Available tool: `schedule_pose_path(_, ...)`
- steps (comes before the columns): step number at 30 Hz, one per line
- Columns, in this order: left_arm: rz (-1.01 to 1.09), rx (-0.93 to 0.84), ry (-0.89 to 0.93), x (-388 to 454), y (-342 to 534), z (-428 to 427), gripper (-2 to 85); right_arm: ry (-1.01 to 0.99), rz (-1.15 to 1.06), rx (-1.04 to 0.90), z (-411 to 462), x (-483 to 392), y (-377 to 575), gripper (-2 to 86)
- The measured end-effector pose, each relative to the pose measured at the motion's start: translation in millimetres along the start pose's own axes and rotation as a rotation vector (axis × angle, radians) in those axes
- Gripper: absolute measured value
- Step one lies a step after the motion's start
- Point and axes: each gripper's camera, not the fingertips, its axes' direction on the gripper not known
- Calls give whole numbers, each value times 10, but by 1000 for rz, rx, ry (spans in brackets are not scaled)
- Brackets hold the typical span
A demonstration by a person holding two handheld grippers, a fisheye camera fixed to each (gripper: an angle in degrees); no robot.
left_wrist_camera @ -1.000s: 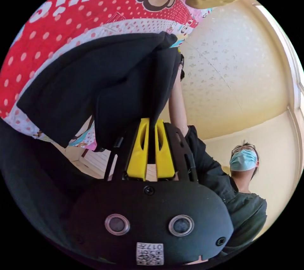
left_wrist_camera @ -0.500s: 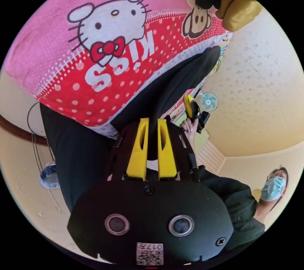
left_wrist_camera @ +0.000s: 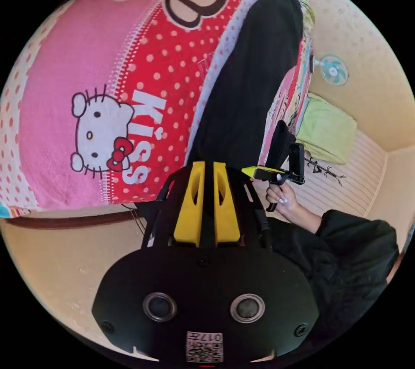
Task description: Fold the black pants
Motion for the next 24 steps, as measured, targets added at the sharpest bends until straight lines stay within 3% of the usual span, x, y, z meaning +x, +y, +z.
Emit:
schedule_pose_path(7, -13, 26, -79, 191, 498, 499, 25, 251, -97, -22, -64, -79, 377, 29)
schedule_pose_path(11, -249, 59, -238, 65, 536, 622, 59, 268, -1, -104, 51, 156, 278, 38)
schedule_pose_path(15, -143, 224, -309, 309, 376, 405, 92, 342, -20, 141, -408, 122, 322, 65)
schedule_pose_path(19, -79, 287, -230, 387, 20, 468, 127, 174, 91, 330, -773, 448, 108, 96)
schedule_pose_path(24, -44, 244, -314, 486, -211, 944, 117, 153, 164, 376, -510, 558, -98, 87)
